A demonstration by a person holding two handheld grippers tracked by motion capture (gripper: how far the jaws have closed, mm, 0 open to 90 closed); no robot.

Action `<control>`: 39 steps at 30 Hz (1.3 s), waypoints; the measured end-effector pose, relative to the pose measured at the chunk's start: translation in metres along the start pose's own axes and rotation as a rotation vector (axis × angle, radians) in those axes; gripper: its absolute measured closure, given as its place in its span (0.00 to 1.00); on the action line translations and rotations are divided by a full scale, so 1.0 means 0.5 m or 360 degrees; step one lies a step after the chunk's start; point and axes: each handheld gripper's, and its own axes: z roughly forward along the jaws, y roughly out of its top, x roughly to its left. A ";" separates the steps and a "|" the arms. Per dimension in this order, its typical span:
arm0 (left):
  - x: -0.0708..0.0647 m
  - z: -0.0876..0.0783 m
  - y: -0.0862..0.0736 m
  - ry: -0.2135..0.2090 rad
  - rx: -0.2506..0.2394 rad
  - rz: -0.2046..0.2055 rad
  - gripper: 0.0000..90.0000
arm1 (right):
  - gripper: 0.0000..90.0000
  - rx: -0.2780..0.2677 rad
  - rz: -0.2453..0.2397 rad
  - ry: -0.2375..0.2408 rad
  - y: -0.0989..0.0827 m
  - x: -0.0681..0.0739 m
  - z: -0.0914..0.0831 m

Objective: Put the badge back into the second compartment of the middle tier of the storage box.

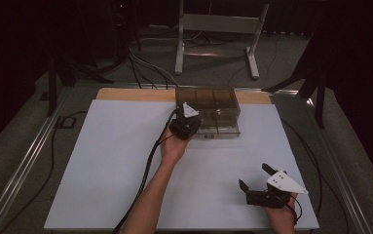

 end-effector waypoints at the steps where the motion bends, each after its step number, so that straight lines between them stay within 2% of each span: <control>1: -0.001 0.001 0.000 0.0002 0.0001 0.0003 0.99 | 0.00 0.0001 -0.0001 0.0001 0.000 0.000 0.000; 16: -0.008 0.024 -0.005 -0.0007 0.0036 0.0007 0.99 | 0.00 0.0006 -0.0018 0.0011 0.001 0.003 0.004; 39: -0.020 0.051 -0.012 0.0045 0.0112 0.0030 0.98 | 0.00 0.0005 -0.0010 0.0000 0.000 -0.002 0.002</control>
